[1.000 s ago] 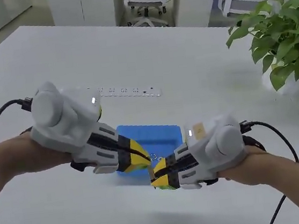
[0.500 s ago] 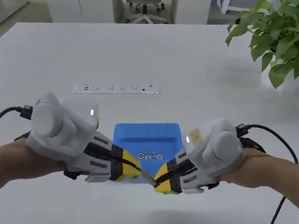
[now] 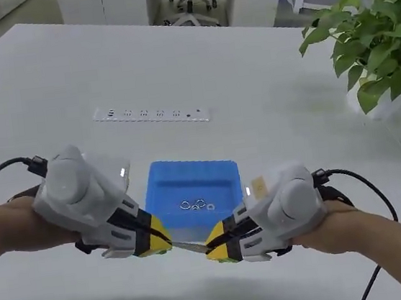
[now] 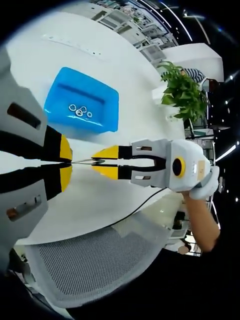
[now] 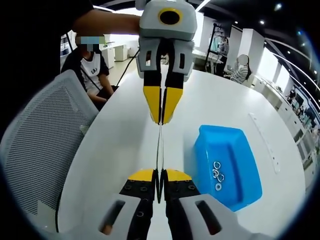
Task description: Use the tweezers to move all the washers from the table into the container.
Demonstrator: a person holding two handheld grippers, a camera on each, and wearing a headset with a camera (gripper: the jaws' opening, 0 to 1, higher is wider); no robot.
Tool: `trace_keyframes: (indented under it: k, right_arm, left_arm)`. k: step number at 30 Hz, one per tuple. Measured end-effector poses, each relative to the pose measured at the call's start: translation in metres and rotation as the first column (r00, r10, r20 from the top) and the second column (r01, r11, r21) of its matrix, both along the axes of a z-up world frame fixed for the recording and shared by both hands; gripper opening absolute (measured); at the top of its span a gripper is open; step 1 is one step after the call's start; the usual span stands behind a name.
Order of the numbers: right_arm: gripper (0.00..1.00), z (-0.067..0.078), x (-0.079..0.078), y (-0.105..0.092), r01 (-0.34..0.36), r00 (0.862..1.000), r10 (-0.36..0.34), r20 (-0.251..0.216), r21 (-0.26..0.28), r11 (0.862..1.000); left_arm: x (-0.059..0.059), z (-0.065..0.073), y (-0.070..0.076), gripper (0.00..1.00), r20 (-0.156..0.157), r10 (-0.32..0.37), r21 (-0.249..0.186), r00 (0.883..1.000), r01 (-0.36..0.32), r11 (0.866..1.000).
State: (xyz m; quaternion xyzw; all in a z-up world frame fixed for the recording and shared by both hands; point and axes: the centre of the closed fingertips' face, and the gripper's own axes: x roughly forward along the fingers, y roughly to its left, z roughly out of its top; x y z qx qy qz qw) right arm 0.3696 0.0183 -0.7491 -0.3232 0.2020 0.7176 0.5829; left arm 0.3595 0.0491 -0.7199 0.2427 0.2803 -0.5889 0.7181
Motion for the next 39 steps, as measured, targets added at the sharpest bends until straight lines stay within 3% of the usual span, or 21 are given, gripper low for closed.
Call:
trace_keyframes:
  k: [12,24,39]
  right_arm:
    - [0.08,-0.021,-0.003,-0.004,0.019,1.000,-0.019,0.016,-0.057,0.998]
    - [0.08,-0.041,-0.003,-0.006,0.036,0.999,-0.034,0.023,-0.091,0.995]
    - [0.10,-0.051,0.001,-0.008,0.047,0.999,-0.045,0.016,-0.121,0.992]
  left_arm:
    - [0.000,-0.028,-0.001,0.05,-0.034,0.009,0.021,0.999,-0.008,1.000]
    - [-0.001,-0.050,0.000,0.05,-0.047,0.021,0.051,0.999,-0.019,0.999]
    - [0.005,-0.071,0.000,0.05,-0.069,0.040,0.091,0.997,-0.034,0.995]
